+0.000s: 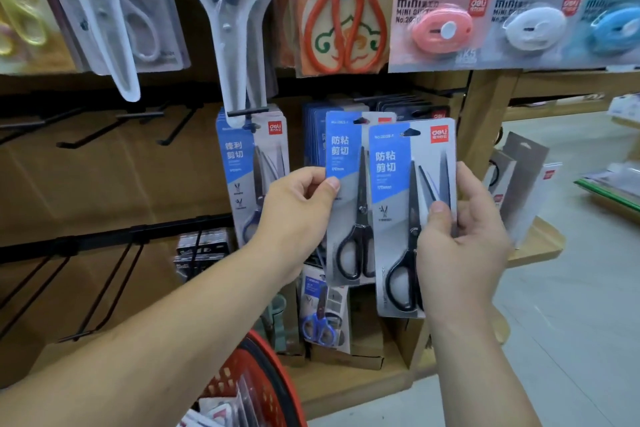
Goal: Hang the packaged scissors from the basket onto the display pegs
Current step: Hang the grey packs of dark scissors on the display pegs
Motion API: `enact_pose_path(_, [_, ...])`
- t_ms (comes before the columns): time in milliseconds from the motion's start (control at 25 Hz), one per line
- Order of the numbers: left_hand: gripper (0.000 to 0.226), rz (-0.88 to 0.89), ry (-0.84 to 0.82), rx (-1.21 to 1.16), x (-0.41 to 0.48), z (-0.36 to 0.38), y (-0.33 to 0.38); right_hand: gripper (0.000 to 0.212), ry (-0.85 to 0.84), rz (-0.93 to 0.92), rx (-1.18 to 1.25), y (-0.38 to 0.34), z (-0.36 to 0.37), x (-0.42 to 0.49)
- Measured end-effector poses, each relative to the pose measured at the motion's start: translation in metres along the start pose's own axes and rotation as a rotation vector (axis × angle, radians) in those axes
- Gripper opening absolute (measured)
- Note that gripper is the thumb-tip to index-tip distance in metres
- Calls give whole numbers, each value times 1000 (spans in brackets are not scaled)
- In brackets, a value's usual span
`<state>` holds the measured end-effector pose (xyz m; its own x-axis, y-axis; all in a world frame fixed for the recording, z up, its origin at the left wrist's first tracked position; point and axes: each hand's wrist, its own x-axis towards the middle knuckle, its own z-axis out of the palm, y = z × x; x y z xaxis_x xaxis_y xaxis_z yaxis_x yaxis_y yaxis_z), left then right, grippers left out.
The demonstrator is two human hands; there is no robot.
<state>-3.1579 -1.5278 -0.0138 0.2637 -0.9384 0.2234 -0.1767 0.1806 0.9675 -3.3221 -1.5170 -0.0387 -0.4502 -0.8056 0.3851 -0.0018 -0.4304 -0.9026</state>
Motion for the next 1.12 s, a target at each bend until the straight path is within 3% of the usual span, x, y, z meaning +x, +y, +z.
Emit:
enact_pose_path(400, [5, -17, 217, 155, 32, -6, -5, 44, -99, -42, -59, 7, 25, 14])
enact_pose_path(520, [16, 129, 122, 153, 5, -5, 4, 44, -115, -60, -9, 12, 40, 9])
enact_pose_path(600, [7, 151, 43, 119, -4, -5, 9, 44, -121, -71, 4, 13, 49, 8])
enact_pose_path(1000, [7, 122, 64, 294, 14, -6, 0, 41, 5, -98, -235, 19, 53, 9])
enact_pose_path(1120, [10, 91, 118, 344, 29, -10, -4, 38, -126, -52, -389, 20, 51, 11])
